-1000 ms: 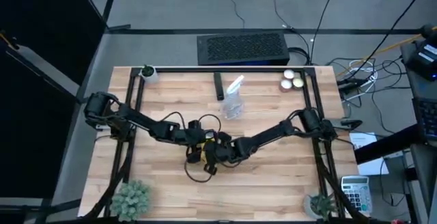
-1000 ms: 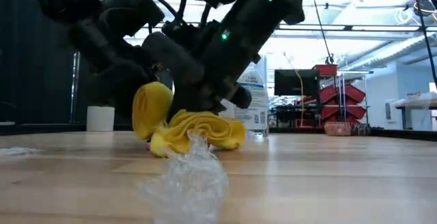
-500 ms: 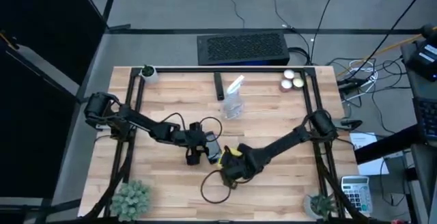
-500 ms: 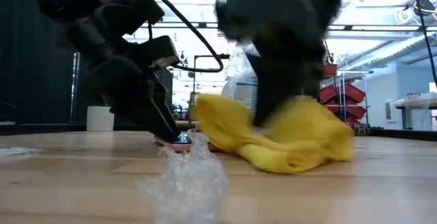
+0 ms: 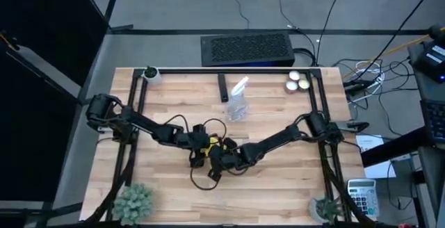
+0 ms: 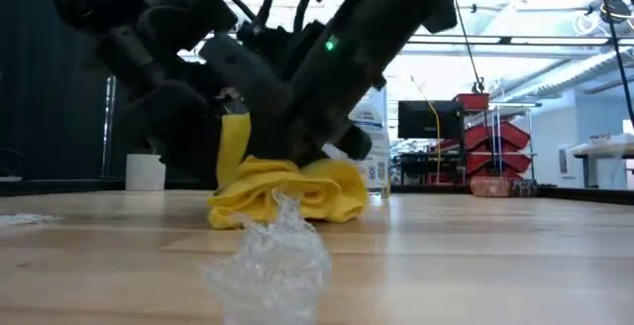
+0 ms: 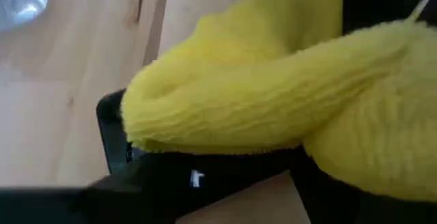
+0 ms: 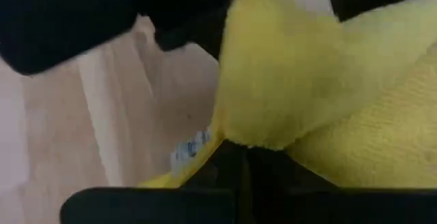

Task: Apply microfiber cloth
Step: Wipe the cellphone with a yellow microfiber cloth

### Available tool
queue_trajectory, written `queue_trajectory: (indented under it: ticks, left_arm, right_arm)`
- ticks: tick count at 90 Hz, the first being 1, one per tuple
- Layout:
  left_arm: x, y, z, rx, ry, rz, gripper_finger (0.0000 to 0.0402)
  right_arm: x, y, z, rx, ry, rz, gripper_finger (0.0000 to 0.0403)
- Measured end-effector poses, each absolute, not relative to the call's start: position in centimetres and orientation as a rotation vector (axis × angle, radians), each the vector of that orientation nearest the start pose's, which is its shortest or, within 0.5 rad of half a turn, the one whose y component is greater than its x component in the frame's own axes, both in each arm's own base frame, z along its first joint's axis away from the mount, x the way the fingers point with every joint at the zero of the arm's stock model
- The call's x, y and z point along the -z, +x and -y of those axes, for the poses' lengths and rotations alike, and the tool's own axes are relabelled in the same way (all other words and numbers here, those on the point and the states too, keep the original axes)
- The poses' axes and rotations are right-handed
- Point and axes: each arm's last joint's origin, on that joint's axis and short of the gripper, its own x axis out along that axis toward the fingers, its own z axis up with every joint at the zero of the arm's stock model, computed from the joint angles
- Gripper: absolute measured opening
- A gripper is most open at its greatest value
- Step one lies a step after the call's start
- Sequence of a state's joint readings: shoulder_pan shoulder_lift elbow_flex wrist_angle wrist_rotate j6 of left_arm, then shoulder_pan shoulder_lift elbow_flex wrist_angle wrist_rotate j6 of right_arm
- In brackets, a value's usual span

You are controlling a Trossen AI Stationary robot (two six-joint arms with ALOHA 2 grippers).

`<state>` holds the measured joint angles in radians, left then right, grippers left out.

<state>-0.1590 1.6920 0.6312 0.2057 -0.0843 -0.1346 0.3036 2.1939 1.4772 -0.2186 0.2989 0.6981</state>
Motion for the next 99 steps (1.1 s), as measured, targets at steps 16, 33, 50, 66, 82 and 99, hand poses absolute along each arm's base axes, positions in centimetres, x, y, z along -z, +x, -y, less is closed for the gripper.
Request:
queue_trajectory:
  ticks: [16, 33, 50, 66, 82, 99]
  left_arm:
    - [-10.8, 28.4, 4.3, 0.021, -0.016, -0.852, 0.0226]
    - [-10.8, 28.4, 4.3, 0.023, -0.011, -0.85, 0.0226]
    - [-10.8, 28.4, 4.3, 0.023, -0.009, -0.849, 0.0226]
    - [-10.8, 28.4, 4.3, 0.021, -0.012, -0.849, 0.0226]
    - [-10.8, 28.4, 4.3, 0.02, -0.016, -0.85, 0.0226]
    - [-10.8, 28.5, 4.2, 0.022, -0.042, -0.85, 0.0226]
  right_arm:
    - [-13.0, 41.9, -15.4, 0.249, 0.413, -0.959, 0.0]
    - [-15.7, 39.7, -16.4, 0.226, 0.39, -1.032, 0.0]
    - [-18.6, 40.2, -13.4, 0.501, 0.246, -0.789, 0.0]
    - [-15.8, 42.3, -9.5, 0.573, 0.285, -0.806, 0.0]
    - [-12.7, 43.4, -9.5, 0.489, 0.37, -0.882, 0.0]
    - [-12.7, 42.0, -13.6, 0.434, 0.406, -0.913, 0.0]
